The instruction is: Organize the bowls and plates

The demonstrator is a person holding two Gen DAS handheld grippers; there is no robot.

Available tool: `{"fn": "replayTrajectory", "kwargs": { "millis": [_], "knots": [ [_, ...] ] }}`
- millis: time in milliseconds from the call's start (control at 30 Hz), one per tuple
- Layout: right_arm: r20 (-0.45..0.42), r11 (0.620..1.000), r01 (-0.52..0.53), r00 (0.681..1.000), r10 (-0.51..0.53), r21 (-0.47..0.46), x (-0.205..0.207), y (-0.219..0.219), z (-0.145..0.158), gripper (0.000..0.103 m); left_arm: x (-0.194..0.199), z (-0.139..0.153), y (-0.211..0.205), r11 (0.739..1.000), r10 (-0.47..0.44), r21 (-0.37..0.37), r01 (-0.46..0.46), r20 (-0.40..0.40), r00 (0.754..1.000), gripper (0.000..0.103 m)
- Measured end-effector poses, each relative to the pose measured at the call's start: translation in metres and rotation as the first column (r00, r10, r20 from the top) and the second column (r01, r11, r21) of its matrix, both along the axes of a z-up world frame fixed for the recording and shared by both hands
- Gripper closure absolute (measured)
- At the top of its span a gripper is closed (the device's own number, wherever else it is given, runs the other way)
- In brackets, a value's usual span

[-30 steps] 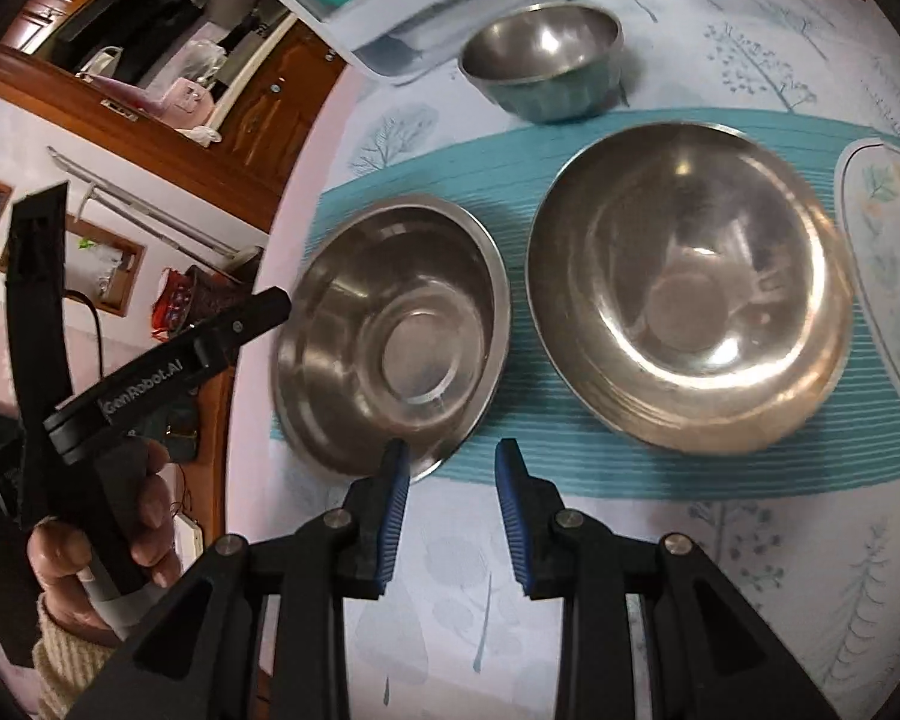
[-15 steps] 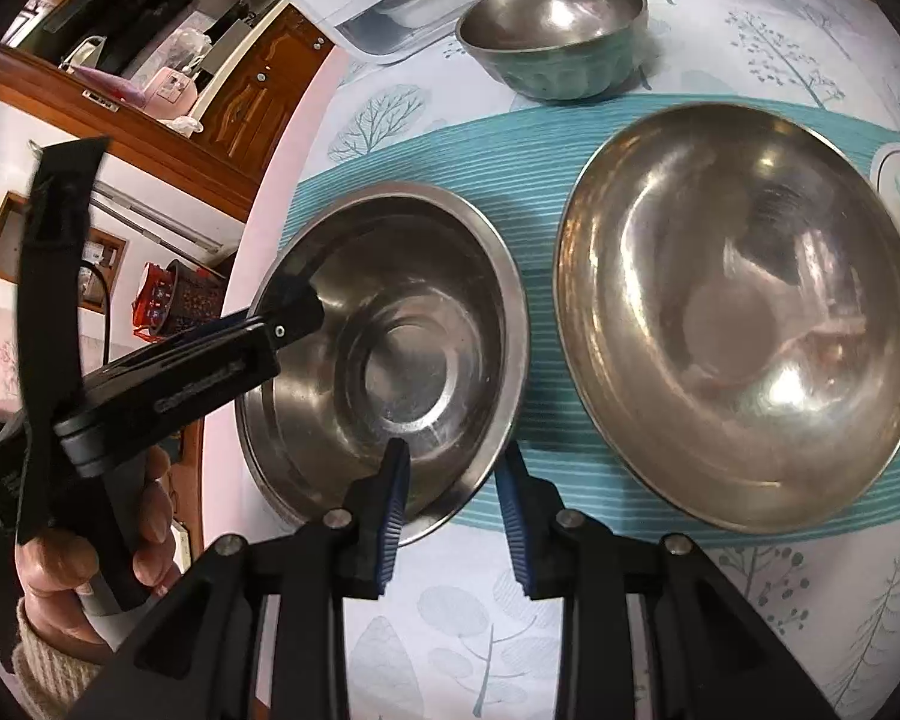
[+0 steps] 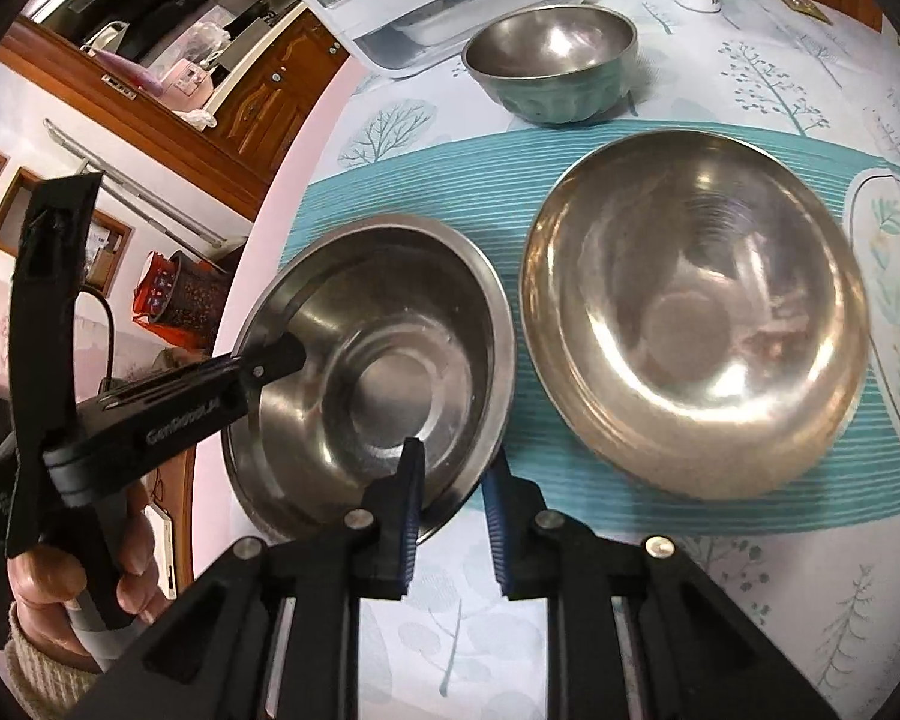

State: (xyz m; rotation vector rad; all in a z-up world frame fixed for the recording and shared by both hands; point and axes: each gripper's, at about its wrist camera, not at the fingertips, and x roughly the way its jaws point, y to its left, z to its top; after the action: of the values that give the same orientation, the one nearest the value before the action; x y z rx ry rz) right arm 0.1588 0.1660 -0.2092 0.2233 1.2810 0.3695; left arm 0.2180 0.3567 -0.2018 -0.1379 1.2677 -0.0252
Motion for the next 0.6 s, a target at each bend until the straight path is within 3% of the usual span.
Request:
{"fn": "replayTrajectory", "kwargs": {
  "millis": [333, 600],
  "knots": [
    [0.082, 0.992, -0.086, 0.992, 0.094, -0.095, -0.048, -0.032, 0.040, 0.084, -0.079, 0.045, -0.038, 0.997, -0.052, -0.053, 0.055, 0.047, 0.998, 0.087],
    [0.176, 0.986, -0.022, 0.983, 0.051, -0.163, -0.082, -0.098, 0.086, 0.084, -0.116, 0.082, -0.110, 0.973, -0.175, -0.134, 0.188, 0.104, 0.979, 0.085]
  ]
}}
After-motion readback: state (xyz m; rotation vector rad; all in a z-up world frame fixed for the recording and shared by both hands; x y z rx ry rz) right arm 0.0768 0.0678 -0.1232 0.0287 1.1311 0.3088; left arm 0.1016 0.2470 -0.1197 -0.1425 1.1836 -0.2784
